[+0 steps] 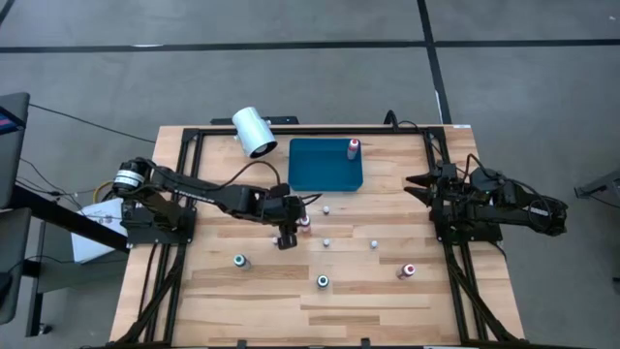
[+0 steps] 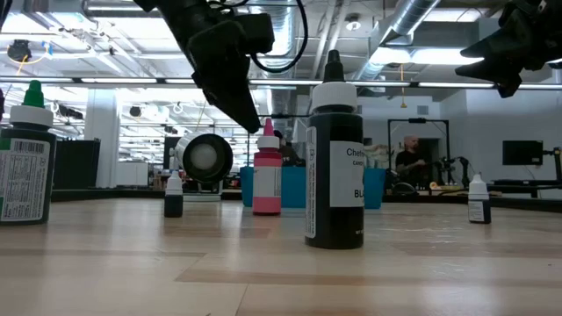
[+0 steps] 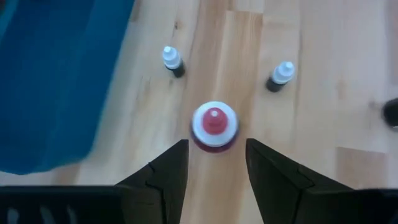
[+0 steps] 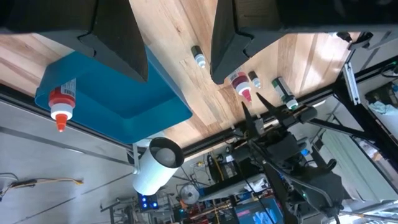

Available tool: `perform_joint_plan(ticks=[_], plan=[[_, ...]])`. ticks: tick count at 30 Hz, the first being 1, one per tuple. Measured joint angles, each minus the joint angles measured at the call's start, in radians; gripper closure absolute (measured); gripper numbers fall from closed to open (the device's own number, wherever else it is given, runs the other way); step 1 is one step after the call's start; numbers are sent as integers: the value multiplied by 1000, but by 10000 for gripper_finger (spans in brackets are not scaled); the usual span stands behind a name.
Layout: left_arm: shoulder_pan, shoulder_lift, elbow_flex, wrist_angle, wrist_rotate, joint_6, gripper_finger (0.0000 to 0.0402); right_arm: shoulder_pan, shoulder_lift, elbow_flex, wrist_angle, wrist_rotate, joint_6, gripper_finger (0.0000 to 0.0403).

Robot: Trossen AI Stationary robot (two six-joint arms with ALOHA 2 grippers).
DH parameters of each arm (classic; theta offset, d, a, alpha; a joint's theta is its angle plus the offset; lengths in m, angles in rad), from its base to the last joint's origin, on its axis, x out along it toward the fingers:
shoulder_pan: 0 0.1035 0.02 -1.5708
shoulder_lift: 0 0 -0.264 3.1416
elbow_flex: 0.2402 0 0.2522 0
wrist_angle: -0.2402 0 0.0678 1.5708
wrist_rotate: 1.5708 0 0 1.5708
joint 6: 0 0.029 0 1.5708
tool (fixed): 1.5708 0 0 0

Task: Pick & Place food coloring
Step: Put the large pink food coloring bottle into the blue bin

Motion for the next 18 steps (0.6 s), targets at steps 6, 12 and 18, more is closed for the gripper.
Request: perform_joint_plan(ticks=[6, 12, 18], plan=[[37, 13, 0, -1, 59, -113, 248, 0, 0, 0, 0, 0, 0, 239], [70, 13, 0, 1, 74, -159, 248, 0, 0, 0, 0, 0, 0, 237], [74, 13, 0, 1, 107, -166, 248, 0, 0, 0, 0, 0, 0, 239]])
